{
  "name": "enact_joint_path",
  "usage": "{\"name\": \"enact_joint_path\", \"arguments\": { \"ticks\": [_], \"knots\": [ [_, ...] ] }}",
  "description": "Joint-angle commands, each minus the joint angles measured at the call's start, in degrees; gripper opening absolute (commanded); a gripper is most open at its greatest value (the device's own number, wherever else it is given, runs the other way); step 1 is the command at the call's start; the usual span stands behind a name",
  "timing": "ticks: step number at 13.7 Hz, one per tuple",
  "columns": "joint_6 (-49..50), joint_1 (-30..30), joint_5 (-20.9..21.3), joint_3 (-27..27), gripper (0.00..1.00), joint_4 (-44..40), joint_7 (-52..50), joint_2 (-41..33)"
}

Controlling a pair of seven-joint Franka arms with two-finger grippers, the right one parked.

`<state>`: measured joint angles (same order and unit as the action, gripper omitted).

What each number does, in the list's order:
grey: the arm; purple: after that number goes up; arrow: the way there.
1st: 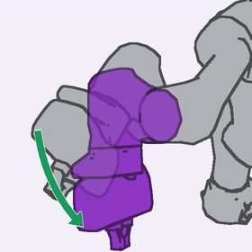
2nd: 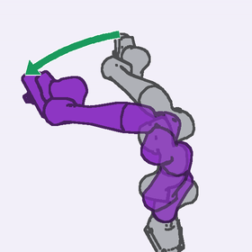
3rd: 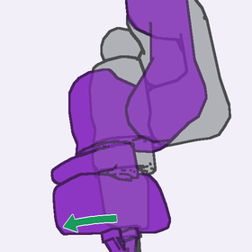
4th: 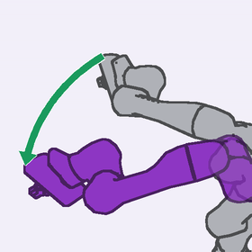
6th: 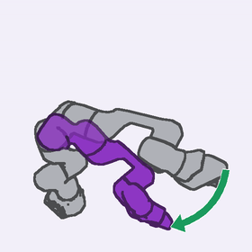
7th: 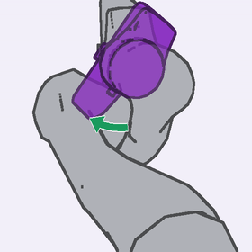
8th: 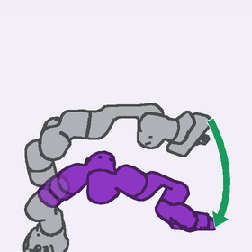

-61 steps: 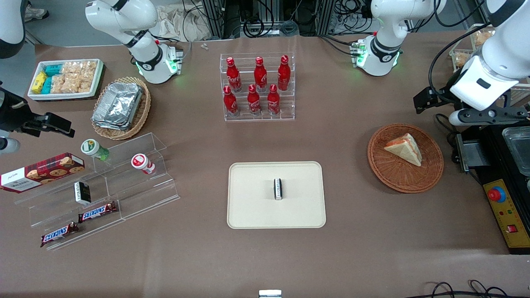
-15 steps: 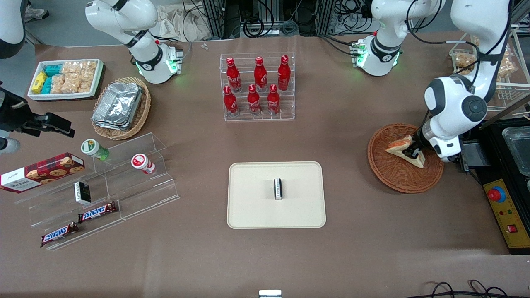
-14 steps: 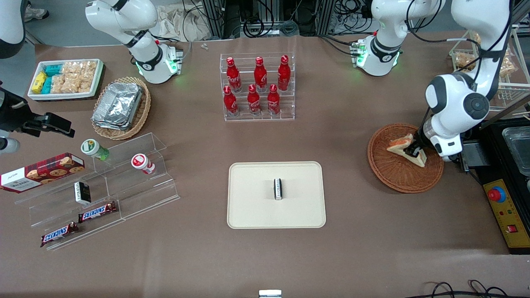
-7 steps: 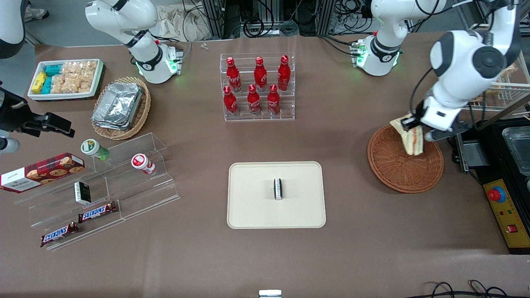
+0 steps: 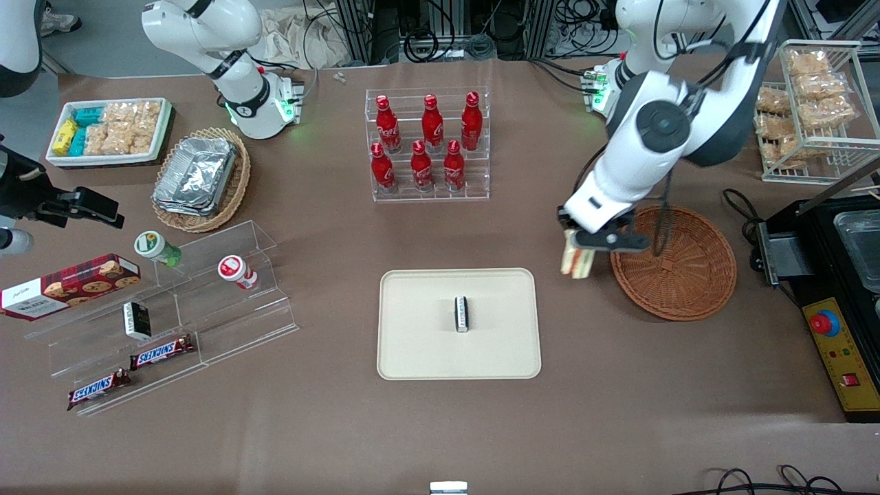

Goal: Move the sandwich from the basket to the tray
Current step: 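Carry the sandwich over the white tray beside the black box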

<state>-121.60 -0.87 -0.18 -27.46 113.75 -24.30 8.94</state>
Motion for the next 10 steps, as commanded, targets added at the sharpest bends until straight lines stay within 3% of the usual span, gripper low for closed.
{"name": "enact_joint_path", "arguments": {
  "ticks": [1,4,10],
  "knots": [
    [2.2,-0.7,8.1,-2.8,0.00,-14.0,-9.1,16.4],
    [2.6,-1.2,16.1,-4.5,0.00,-23.2,-12.5,28.4],
    [1.9,-3.2,19.2,-5.0,0.00,-27.8,-12.8,37.4]
  ]
}}
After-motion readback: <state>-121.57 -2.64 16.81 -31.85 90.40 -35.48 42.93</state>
